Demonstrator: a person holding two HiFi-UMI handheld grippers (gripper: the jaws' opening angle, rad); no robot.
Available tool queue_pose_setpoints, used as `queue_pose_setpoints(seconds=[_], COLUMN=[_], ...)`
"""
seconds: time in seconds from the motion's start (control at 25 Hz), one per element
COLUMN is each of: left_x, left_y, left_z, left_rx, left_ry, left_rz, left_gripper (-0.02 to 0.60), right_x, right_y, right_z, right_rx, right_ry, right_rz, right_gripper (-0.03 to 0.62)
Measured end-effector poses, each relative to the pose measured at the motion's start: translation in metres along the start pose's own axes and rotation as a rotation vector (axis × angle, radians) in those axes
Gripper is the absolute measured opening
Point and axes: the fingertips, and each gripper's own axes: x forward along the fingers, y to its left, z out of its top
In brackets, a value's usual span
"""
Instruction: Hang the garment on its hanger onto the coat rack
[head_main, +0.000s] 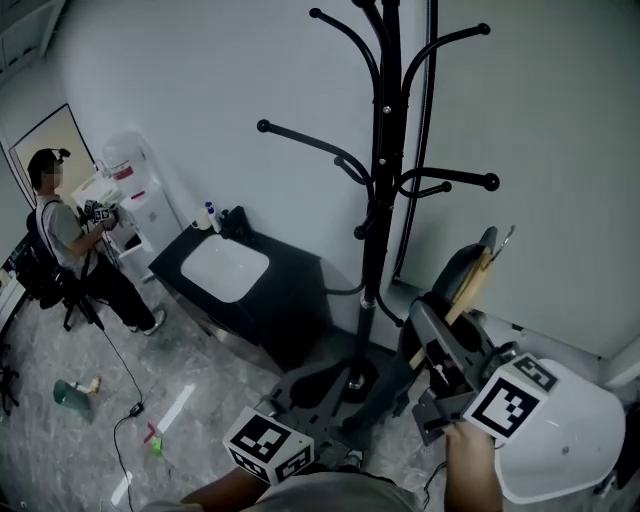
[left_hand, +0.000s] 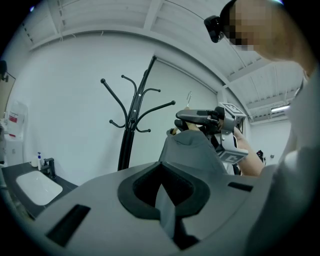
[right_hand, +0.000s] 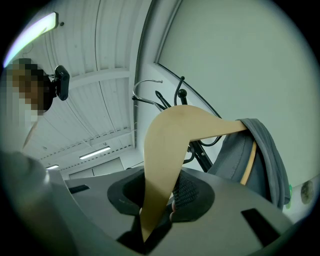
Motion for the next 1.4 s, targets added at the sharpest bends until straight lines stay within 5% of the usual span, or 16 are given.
queue_pose_setpoints(seconds=[0.4,0.8,1.4], left_x=[0.037,0.051,0.062], left_y=[0.036,0.055,0.079], left_z=[0.021,0.018,0.005], left_rx=[0.01,-0.01,-0.053], left_ry=[-0.015,-0.002,0.035], left_rz=[-0.086,-0.133,-0.087], left_gripper=[0.006,0.005,0.006], right_x=[0.057,0.079,0.107], right_y=[-0.023,-0.062,-0.092], right_z=[0.03,0.022,-0.004], right_rx=[-0.029,0.1,0.2], right_ry=[0.003,0.004,-0.003], right_rz=[-0.021,-0.049,-0.041], right_gripper=[0.107,0.107,0.107])
